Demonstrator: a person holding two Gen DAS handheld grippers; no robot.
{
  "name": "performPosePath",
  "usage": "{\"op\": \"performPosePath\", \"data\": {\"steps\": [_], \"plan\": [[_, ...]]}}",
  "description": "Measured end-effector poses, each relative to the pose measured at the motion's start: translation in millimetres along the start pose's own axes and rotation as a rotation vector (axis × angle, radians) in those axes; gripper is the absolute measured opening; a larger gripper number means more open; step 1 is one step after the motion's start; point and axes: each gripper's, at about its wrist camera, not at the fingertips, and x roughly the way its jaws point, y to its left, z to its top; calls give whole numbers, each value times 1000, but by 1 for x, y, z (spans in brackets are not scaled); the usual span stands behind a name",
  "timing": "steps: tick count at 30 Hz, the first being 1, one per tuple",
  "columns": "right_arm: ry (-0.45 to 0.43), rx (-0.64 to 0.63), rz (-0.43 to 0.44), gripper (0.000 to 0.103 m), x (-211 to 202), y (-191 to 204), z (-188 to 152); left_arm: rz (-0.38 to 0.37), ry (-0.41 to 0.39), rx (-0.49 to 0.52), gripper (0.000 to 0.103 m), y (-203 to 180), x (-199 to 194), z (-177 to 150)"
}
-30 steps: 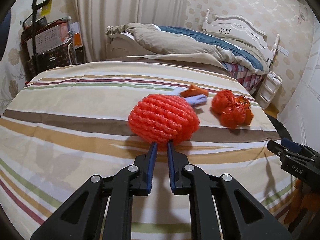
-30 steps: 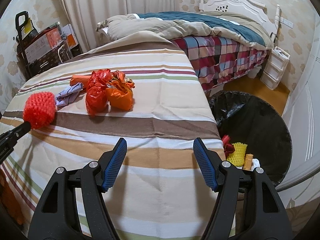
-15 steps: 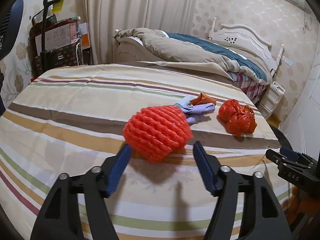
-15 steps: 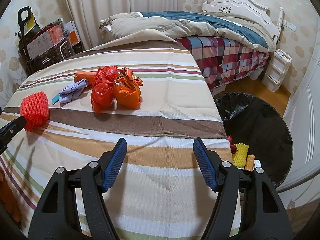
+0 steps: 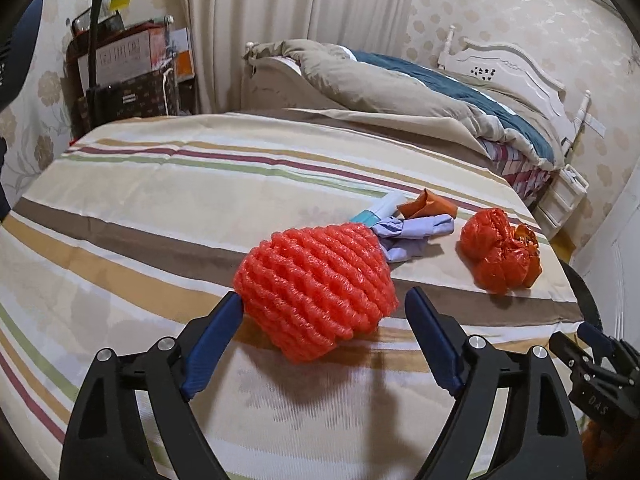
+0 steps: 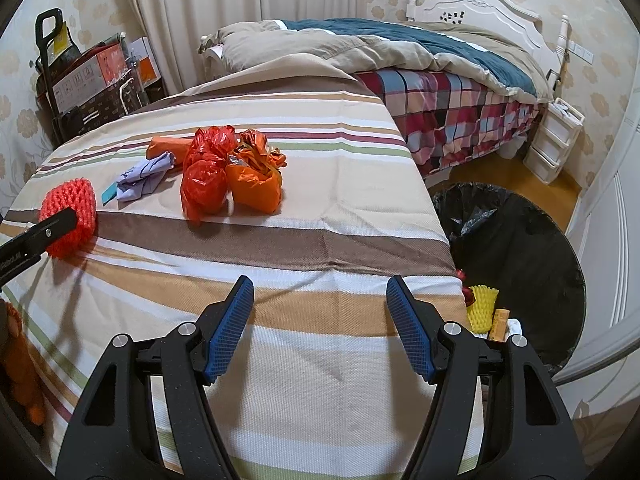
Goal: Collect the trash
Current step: 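Grasp the red foam net with the left tool, then grasp the orange plastic bag with the right tool while the left tool holds the net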
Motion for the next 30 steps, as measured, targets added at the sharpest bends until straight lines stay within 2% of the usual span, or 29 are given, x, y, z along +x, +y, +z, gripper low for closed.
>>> {"op": "performPosePath", "data": {"steps": [2,5,11,20,30], "plan": [[1,-1,0,67,0,0,0,-10,4,-2,65,2,1,0],[3,-7,-3,67,1,1,-1,-38,19,-5,52,5,2,-3],[2,-13,-5,67,2,3,0,-69,15,10,40,5,-3,-6],[-1,-16,15,67,8,9,9,-59,4,55,38,4,-11,-10],[-3,-20,18,67,28,24,36,-49,11,48,38,7,-5,-6]]}}
